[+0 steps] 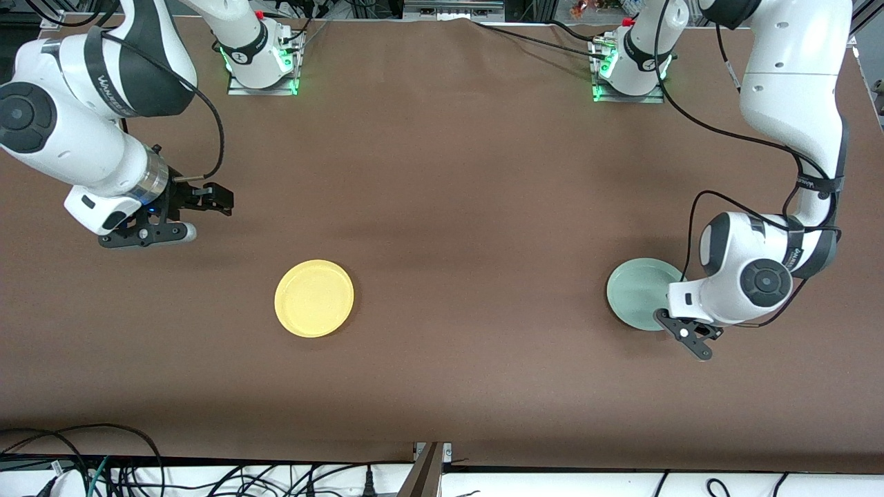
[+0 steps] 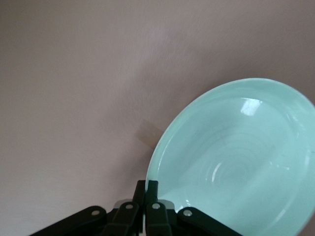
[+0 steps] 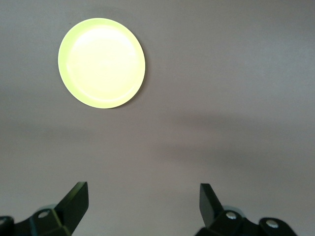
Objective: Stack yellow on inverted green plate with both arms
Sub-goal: 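Lift the green plate with the left gripper while the right gripper grips yellow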
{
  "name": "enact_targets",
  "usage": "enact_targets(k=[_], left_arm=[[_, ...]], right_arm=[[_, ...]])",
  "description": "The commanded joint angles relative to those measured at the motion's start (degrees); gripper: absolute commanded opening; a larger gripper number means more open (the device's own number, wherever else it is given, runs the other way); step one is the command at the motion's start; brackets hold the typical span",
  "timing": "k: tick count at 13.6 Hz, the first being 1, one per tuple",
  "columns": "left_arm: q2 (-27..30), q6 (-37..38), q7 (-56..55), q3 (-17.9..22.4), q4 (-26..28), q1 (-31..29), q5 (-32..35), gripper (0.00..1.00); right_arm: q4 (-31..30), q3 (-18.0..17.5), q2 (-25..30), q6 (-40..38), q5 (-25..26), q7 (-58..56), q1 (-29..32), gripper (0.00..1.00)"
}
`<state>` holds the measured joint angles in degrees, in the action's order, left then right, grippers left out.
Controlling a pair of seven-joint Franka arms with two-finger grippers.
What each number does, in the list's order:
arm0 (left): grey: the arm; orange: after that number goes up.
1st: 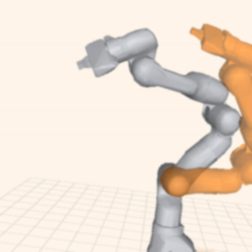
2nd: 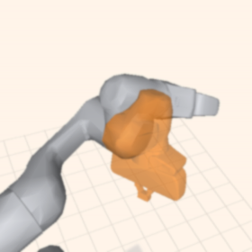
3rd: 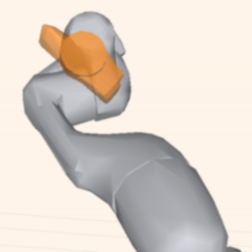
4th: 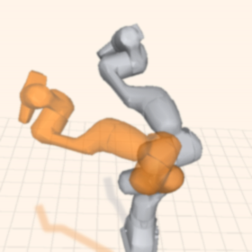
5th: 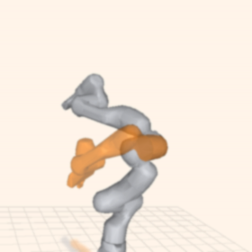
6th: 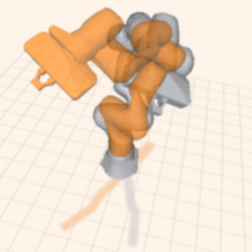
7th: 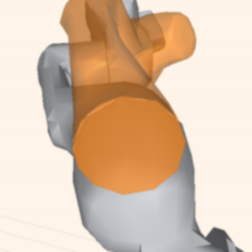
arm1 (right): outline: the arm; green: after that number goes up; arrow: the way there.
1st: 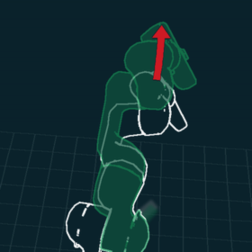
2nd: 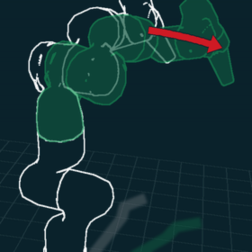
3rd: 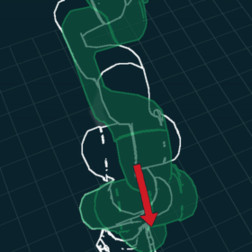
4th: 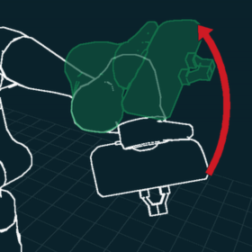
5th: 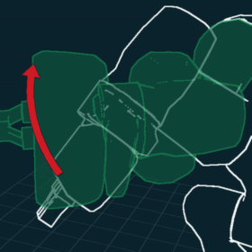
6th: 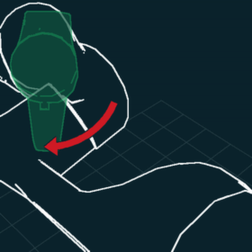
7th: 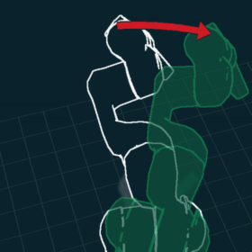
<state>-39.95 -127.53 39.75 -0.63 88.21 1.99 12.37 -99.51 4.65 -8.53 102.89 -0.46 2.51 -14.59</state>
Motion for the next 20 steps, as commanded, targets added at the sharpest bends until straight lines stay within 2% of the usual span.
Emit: enact_targets(k=[1, 5, 8, 13, 17, 20], left_arm=[[2.1, 2.8, -0.2, 0.8, -1.1, 2.4, 4.7, 0.0], [2.5, 12.8, -3.9, 0.9, -7.6, 9.4, 16.4, 0.0], [2.2, 17.6, -10.2, 0.8, -7.8, 17.1, 31.1, 0.0], [-1.2, 30.0, -26.3, 0.9, -7.7, 28.5, 44.7, 0.0], [-4.7, 36.3, -35.7, 1.0, -7.6, 34.0, 52.2, 0.0], [-11.5, 45.1, -53.6, 1.0, -7.8, 40.0, 54.4, 0.0]], right_arm=[[-0.4, 0.1, -0.6, 1.3, -1.0, -1.1, 0.2, 1.0], [-0.4, -0.1, -6.4, 7.2, -1.1, -1.2, 0.2, 1.0], [-0.2, -0.3, -11.0, 13.0, -1.8, -1.2, -0.4, 1.0], [2.2, -0.6, -24.0, 26.6, -3.1, -4.5, -0.2, 1.0], [1.8, -0.6, -26.5, 28.6, -4.7, -7.6, 0.6, 0.95], [2.1, -0.6, -29.2, 31.0, -5.7, -7.6, 0.8, 0.91]])
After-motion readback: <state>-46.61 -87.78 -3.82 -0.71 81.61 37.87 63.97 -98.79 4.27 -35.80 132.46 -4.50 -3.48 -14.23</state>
